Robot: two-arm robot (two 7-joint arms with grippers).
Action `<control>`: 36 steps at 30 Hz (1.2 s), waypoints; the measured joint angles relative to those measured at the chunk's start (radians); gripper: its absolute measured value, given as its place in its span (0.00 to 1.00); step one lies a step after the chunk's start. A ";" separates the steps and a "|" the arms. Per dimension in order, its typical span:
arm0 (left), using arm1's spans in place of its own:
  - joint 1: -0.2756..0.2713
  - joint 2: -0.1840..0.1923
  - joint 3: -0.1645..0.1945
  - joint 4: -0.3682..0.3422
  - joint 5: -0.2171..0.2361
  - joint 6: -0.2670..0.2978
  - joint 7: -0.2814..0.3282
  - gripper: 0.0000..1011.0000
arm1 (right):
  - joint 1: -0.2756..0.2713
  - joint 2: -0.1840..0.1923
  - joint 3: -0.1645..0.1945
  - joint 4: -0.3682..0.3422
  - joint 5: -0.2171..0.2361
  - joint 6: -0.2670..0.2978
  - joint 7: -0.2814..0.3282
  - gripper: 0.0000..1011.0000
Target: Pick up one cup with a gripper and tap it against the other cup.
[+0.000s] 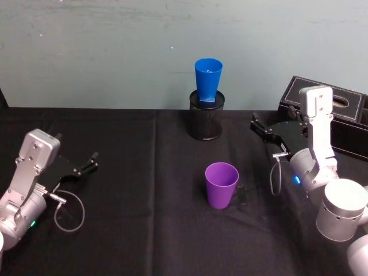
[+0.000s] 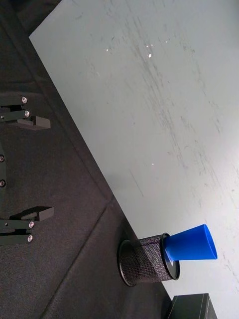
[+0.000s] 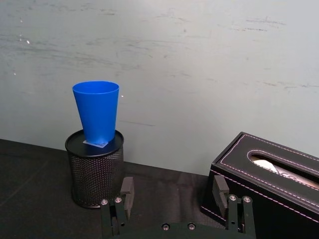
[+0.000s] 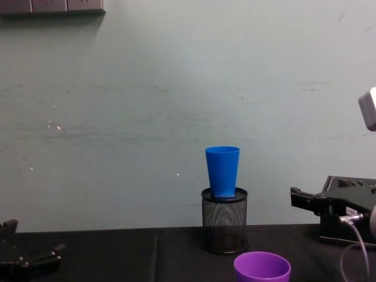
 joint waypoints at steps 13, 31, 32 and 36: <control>0.000 0.000 0.000 0.000 0.000 0.000 0.000 1.00 | 0.000 0.000 0.000 -0.002 0.001 0.002 -0.001 0.99; 0.000 0.000 0.000 0.000 0.000 0.000 0.000 1.00 | 0.000 0.000 0.000 -0.002 0.001 0.002 -0.002 0.99; 0.000 0.000 0.000 0.000 0.000 0.000 0.000 1.00 | 0.000 0.000 0.000 -0.002 0.001 0.002 -0.002 0.99; 0.000 0.000 0.000 0.000 0.000 0.000 0.000 1.00 | 0.000 0.000 0.000 -0.002 0.001 0.002 -0.002 0.99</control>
